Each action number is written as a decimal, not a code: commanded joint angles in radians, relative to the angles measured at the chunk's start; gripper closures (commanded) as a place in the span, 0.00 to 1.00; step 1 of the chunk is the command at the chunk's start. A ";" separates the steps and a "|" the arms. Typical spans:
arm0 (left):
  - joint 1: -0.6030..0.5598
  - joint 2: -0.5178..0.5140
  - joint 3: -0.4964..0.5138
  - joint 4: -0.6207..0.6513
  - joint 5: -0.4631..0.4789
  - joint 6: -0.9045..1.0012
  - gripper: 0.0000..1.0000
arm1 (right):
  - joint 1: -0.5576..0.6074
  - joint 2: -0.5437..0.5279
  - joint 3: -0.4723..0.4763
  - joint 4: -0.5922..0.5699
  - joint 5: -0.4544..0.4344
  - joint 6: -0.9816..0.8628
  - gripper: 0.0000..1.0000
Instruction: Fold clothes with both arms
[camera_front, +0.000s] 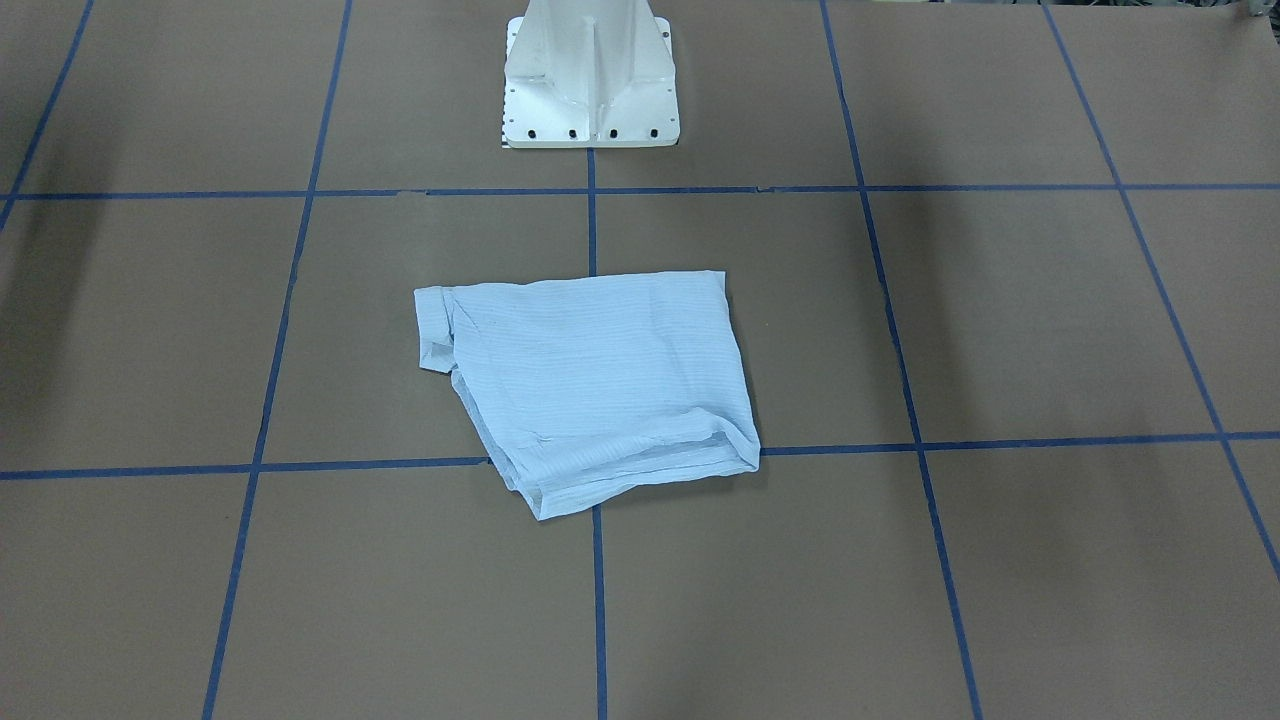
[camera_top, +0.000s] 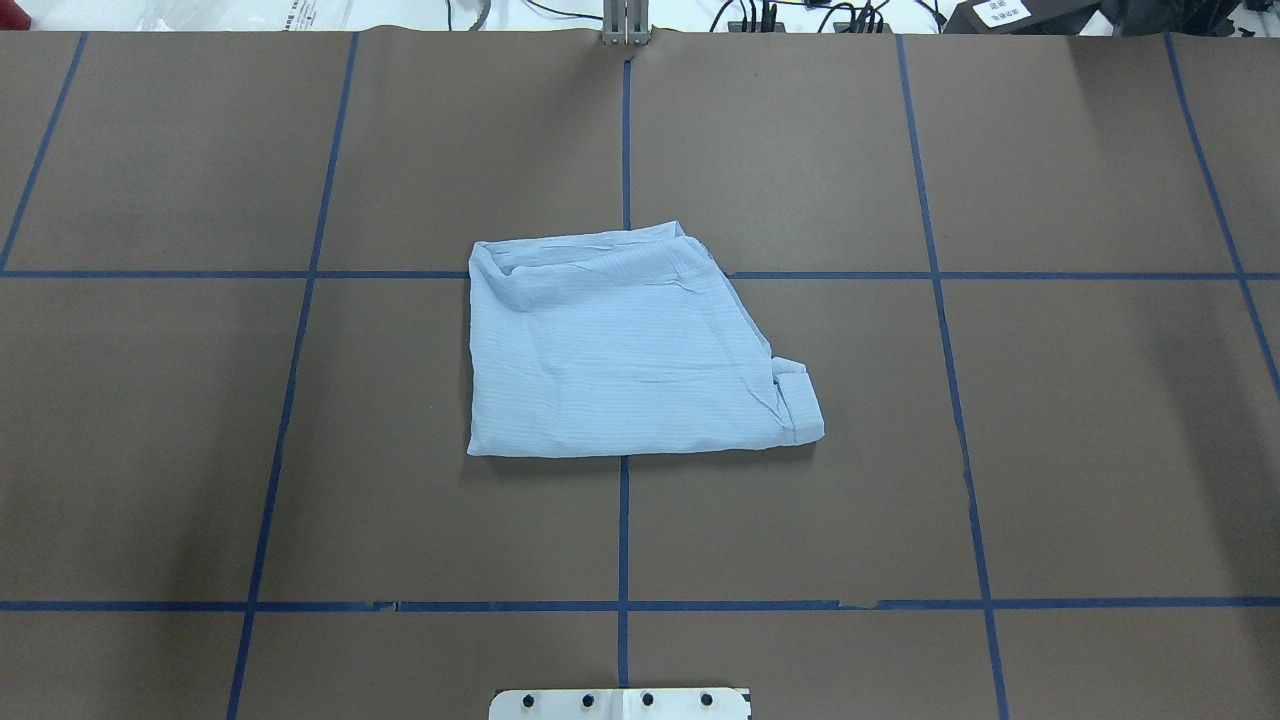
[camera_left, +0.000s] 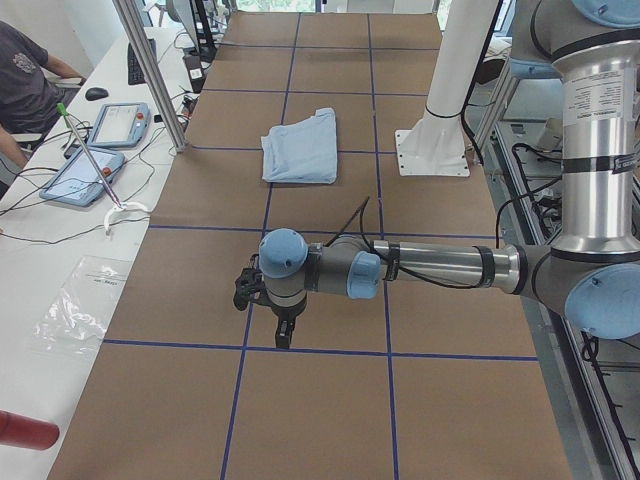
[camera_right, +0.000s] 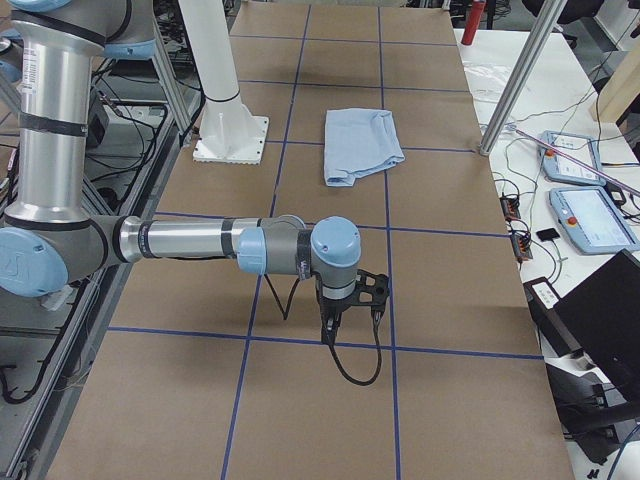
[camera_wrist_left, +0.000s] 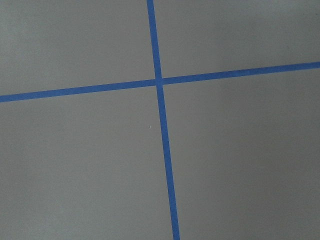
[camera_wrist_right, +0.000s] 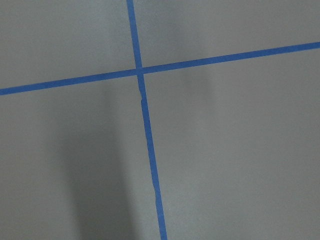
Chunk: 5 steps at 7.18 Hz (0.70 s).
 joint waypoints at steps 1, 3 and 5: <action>0.000 -0.002 0.001 0.000 0.000 0.000 0.00 | 0.000 0.000 -0.001 0.001 0.001 0.001 0.00; 0.000 0.000 0.001 0.000 0.000 0.000 0.00 | -0.002 0.000 -0.002 0.000 0.001 0.001 0.00; 0.000 -0.002 0.002 0.000 -0.001 0.000 0.00 | -0.023 0.001 -0.004 0.000 0.010 -0.007 0.00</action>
